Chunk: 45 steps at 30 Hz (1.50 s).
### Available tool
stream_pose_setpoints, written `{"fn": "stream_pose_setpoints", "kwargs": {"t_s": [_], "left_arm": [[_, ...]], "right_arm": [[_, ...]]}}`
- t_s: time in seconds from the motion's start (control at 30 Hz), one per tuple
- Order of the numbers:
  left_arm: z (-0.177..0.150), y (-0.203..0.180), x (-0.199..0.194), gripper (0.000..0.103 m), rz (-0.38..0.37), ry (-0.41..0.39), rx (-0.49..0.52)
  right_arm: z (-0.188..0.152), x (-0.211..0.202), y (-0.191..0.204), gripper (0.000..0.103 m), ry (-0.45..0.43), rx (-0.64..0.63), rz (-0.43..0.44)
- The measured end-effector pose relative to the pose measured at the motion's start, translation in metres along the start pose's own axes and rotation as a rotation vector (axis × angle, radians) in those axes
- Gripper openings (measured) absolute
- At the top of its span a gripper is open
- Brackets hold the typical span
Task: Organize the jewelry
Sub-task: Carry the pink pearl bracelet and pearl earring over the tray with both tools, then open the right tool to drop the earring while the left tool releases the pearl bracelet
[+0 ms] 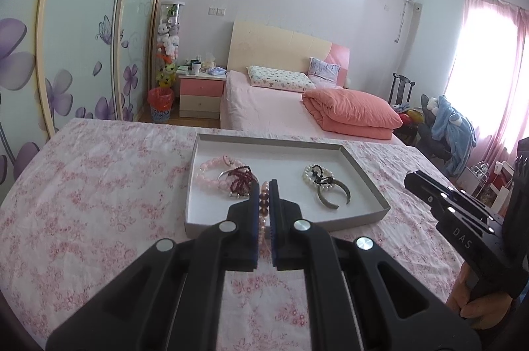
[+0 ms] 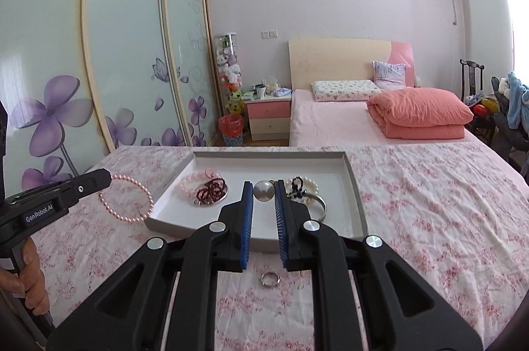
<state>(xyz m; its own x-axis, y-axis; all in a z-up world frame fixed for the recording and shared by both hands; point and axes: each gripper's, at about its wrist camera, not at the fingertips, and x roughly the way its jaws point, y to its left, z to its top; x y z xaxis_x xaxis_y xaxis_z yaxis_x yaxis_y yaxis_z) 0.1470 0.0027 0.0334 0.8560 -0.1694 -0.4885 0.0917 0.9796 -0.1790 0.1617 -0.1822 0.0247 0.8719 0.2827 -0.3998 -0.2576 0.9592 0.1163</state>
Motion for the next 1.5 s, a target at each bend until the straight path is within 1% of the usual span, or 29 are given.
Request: {"fn": "stream_pose_setpoints", "kwargs": {"t_s": [0.33,0.6,0.73,0.97,1.07,1.5], "left_arm": [[0.016,0.001,0.016,0.007,0.027,-0.015,0.009],[0.027,0.005,0.044,0.007,0.064,-0.013,0.009],[0.030,0.006,0.062,0.007,0.073,0.001,0.027],[0.035,0.010,0.092,0.007,0.075,0.031,0.019],[0.035,0.013,0.104,0.007,0.075,0.048,0.009],[0.035,0.013,0.140,0.007,0.084,0.089,-0.002]], "right_arm": [[0.013,0.014,0.003,0.014,-0.022,-0.023,-0.009],[0.019,0.043,0.001,0.014,-0.013,-0.031,-0.030],[0.020,0.066,-0.001,0.014,0.018,-0.028,-0.034],[0.020,0.096,-0.006,0.014,0.061,-0.016,-0.055],[0.017,0.112,-0.009,0.014,0.093,-0.013,-0.062],[0.010,0.151,-0.011,0.015,0.178,0.006,-0.064]]}}
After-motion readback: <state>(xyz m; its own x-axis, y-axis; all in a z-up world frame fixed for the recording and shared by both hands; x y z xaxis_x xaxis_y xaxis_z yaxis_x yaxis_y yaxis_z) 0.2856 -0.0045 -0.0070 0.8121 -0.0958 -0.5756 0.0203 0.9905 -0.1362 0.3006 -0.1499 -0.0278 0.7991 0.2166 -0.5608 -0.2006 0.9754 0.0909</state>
